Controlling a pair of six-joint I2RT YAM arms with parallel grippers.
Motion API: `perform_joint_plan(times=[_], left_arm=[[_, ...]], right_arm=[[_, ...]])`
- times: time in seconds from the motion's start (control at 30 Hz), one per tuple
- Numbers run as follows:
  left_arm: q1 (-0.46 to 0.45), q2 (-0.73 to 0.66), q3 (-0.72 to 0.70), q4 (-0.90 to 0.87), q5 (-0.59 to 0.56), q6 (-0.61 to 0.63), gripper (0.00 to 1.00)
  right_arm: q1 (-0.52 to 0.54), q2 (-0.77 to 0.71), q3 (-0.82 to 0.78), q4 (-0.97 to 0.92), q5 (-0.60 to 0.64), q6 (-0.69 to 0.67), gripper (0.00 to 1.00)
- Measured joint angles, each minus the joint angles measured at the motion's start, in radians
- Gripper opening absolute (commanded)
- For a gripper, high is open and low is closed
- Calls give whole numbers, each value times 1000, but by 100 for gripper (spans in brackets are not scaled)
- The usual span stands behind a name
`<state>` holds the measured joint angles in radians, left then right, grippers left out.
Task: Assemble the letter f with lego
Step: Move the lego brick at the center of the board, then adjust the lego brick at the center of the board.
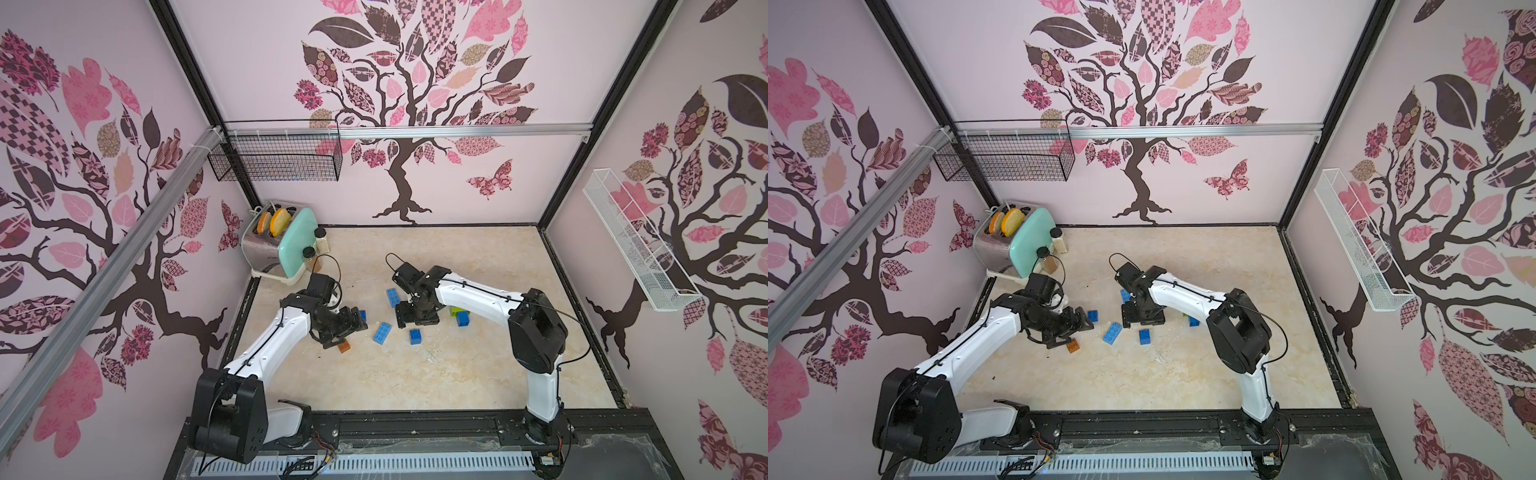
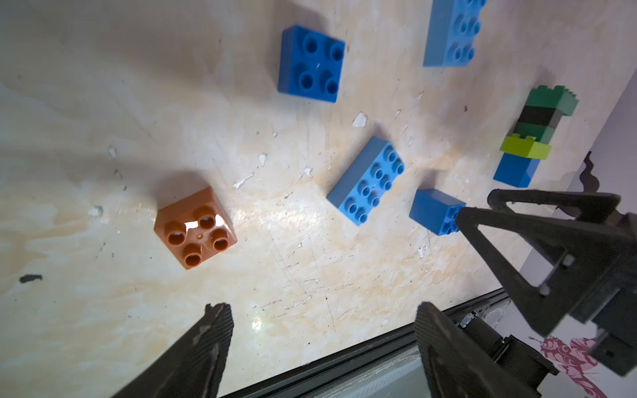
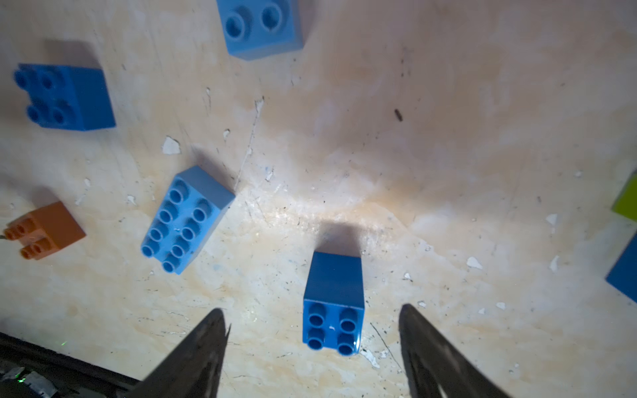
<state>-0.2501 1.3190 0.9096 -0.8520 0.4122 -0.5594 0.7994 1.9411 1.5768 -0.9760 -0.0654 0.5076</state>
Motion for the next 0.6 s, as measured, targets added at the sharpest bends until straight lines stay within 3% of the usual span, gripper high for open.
perform_joint_plan(times=[0.07,0.27,0.43,0.6], left_arm=[[-27,39,57,5,-13,10,98],[-138,221,272,32,-63,20,98],[-144,315,350,96,-82,11,98],[-148,452,440,136,-34,-39,98]], right_arm=[[-13,-42,11,-17,28,-23,99],[-140,-226,4,-17,39,-48,99],[-298,-328,-72,10,-4,-51,99],[-349,-416,-182,24,-24,-68,99]])
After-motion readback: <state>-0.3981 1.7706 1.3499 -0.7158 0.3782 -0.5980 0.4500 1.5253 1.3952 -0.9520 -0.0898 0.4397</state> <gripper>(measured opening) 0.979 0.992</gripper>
